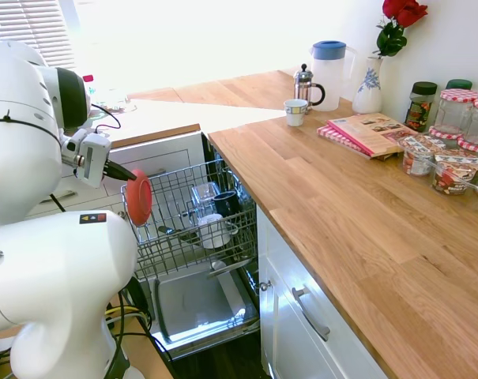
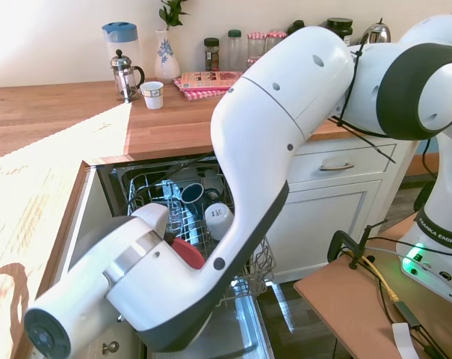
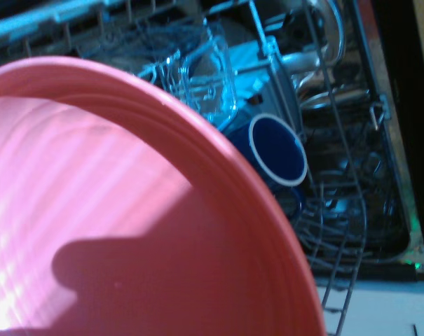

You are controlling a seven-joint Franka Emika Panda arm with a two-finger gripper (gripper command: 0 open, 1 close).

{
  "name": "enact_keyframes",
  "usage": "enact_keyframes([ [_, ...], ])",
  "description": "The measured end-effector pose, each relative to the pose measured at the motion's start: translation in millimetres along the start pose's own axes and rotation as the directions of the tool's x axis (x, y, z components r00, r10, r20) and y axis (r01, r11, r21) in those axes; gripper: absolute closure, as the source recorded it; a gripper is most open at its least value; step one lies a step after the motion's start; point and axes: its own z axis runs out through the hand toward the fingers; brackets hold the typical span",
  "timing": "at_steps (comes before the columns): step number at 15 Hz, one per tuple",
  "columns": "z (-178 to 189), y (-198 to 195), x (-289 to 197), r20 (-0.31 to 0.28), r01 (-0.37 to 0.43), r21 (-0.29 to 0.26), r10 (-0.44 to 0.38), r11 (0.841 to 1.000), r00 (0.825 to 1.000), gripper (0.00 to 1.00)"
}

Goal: Put the plate in the dishwasher

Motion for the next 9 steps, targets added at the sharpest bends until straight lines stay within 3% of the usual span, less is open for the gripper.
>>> enact_keyframes([
  [5, -0.1, 6.1, 19.7, 0.162, 0.064, -0.058, -0.054, 0.996, 0.985, 0.0],
  [7, -3.0, 13.1, 27.7, 0.253, 0.118, -0.081, -0.094, 0.99, 0.963, 0.0],
  [9, -9.6, 23.5, 47.9, 0.348, 0.161, -0.081, -0.124, 0.984, 0.929, 0.0],
])
